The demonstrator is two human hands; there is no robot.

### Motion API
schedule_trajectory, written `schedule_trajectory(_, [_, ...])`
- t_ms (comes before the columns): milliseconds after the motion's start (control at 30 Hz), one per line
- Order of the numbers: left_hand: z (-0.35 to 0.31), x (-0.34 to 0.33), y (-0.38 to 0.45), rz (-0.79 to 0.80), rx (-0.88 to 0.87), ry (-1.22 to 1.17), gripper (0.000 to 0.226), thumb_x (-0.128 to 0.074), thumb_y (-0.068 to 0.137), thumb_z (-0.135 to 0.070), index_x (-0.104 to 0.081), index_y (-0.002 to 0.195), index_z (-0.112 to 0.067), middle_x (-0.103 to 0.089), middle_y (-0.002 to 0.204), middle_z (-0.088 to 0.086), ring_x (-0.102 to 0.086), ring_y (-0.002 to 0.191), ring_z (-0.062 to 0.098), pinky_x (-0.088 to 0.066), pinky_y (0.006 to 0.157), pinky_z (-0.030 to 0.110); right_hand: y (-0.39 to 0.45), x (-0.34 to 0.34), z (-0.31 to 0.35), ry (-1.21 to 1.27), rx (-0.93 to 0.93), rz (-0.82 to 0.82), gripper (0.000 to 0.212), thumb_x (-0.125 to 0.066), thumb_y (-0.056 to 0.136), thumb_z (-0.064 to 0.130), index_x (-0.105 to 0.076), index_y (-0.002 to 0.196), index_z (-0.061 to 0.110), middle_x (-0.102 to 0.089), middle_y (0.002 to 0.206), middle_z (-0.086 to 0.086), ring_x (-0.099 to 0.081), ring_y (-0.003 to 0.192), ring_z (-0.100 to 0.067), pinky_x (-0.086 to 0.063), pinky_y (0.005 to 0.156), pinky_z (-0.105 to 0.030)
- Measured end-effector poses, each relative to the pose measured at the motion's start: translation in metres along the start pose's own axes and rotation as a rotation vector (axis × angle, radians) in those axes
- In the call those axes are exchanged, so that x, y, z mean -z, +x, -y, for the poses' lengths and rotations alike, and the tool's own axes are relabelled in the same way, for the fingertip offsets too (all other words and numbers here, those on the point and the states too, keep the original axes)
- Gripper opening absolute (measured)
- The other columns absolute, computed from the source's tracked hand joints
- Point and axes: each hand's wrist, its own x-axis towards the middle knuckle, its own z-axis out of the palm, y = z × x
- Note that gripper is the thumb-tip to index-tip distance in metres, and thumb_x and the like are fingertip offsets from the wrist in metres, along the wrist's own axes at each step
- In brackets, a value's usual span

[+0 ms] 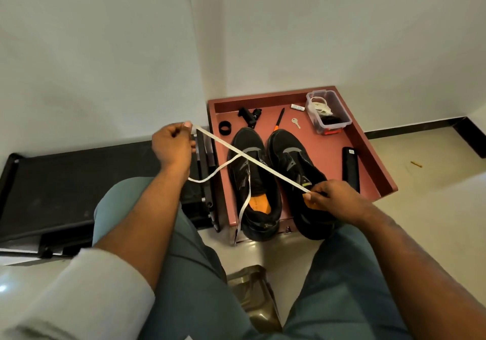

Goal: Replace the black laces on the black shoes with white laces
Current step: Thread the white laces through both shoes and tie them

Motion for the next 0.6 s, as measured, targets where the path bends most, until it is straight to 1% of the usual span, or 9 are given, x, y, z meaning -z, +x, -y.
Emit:
schedule_trajectory(67, [-0.013,-0.008,0.021,0.006,-0.056,0.051,0.019,-0.064,0.093,-0.019,-0.072,0.105,-0.005,-0.072,0.090,0.012,-0.062,0.051,0.005,-0.055,0.053,0.021,0.008,0.005,0.007,0.117,-0.015,-0.038,0.024,-0.057,0.096,0.026,-0.065,0.077,0.014,-0.059,0.063,-0.001,-0.052,0.054,-0.010,-0.040,0.046,-0.014])
schedule_trajectory(133, [-0.032,-0.015,0.037,0.120,-0.122,0.110,0.030,-0.060,0.096,-0.018,-0.064,0.124,-0.010,-0.067,0.117,0.016,-0.068,0.069,0.007,-0.059,0.070,0.027,0.018,0.008,0.018,0.435,-0.034,-0.100,0.023,-0.058,0.096,0.020,-0.065,0.078,0.006,-0.057,0.061,-0.004,-0.052,0.051,-0.012,-0.044,0.046,-0.020])
schedule_trajectory(200, [-0.050,-0.022,0.043,0.380,-0.251,0.420,0.065,-0.056,0.098,-0.017,-0.024,0.153,-0.028,-0.030,0.157,0.014,-0.058,0.120,0.020,-0.043,0.104,0.033,0.031,0.008,0.034,0.841,-0.020,-0.118,0.014,-0.059,0.094,0.010,-0.064,0.084,0.002,-0.060,0.068,-0.009,-0.058,0.058,-0.016,-0.053,0.053,-0.024])
schedule_trajectory(267, [-0.057,-0.032,0.028,0.577,-0.373,0.698,0.088,-0.057,0.096,-0.012,0.004,0.152,-0.042,0.005,0.163,0.010,-0.033,0.140,0.027,-0.030,0.102,0.030,0.051,0.007,0.048,1.138,-0.021,-0.134,0.007,-0.060,0.089,-0.003,-0.065,0.091,0.001,-0.067,0.076,-0.010,-0.067,0.069,-0.019,-0.060,0.068,-0.027])
schedule_trajectory(300, [-0.052,-0.036,0.015,0.613,-0.396,0.739,0.084,-0.059,0.095,-0.011,-0.006,0.153,-0.041,-0.003,0.163,0.010,-0.034,0.140,0.026,-0.031,0.101,0.029,0.062,0.005,0.054,1.224,-0.034,-0.153,0.013,-0.059,0.087,-0.010,-0.065,0.092,0.000,-0.070,0.078,-0.010,-0.069,0.072,-0.018,-0.060,0.074,-0.029])
schedule_trajectory(333, [-0.041,-0.040,0.001,0.615,-0.368,0.694,0.070,-0.061,0.094,-0.012,-0.028,0.151,-0.034,-0.026,0.159,0.011,-0.042,0.135,0.025,-0.034,0.103,0.029,0.073,0.002,0.059,1.275,-0.051,-0.175,0.018,-0.058,0.085,-0.015,-0.065,0.092,0.000,-0.071,0.079,-0.010,-0.070,0.074,-0.018,-0.060,0.076,-0.029])
schedule_trajectory(400, [-0.006,-0.048,-0.027,0.587,-0.246,0.545,0.031,-0.063,0.092,-0.013,-0.065,0.123,-0.018,-0.066,0.121,0.006,-0.063,0.111,0.019,-0.047,0.097,0.029,0.094,-0.007,0.063,1.257,-0.081,-0.230,0.023,-0.057,0.083,-0.018,-0.066,0.091,0.002,-0.072,0.080,-0.009,-0.069,0.076,-0.018,-0.059,0.075,-0.026])
schedule_trajectory(467, [0.025,-0.059,-0.046,0.570,-0.216,0.531,0.014,-0.065,0.090,-0.012,-0.074,0.101,-0.013,-0.071,0.096,0.001,-0.066,0.089,0.013,-0.050,0.083,0.025,0.113,-0.016,0.060,1.124,-0.103,-0.279,0.026,-0.058,0.083,-0.016,-0.068,0.087,0.007,-0.071,0.080,-0.006,-0.067,0.077,-0.016,-0.056,0.071,-0.021])
schedule_trajectory(600, [0.051,-0.081,-0.042,0.546,-0.251,0.600,0.012,-0.072,0.084,-0.017,-0.077,0.095,-0.017,-0.068,0.094,-0.002,-0.062,0.084,0.010,-0.048,0.076,0.023,0.132,-0.027,0.055,0.901,-0.126,-0.379,0.033,-0.060,0.077,-0.018,-0.064,0.075,0.014,-0.064,0.072,-0.005,-0.061,0.073,-0.020,-0.054,0.070,-0.031])
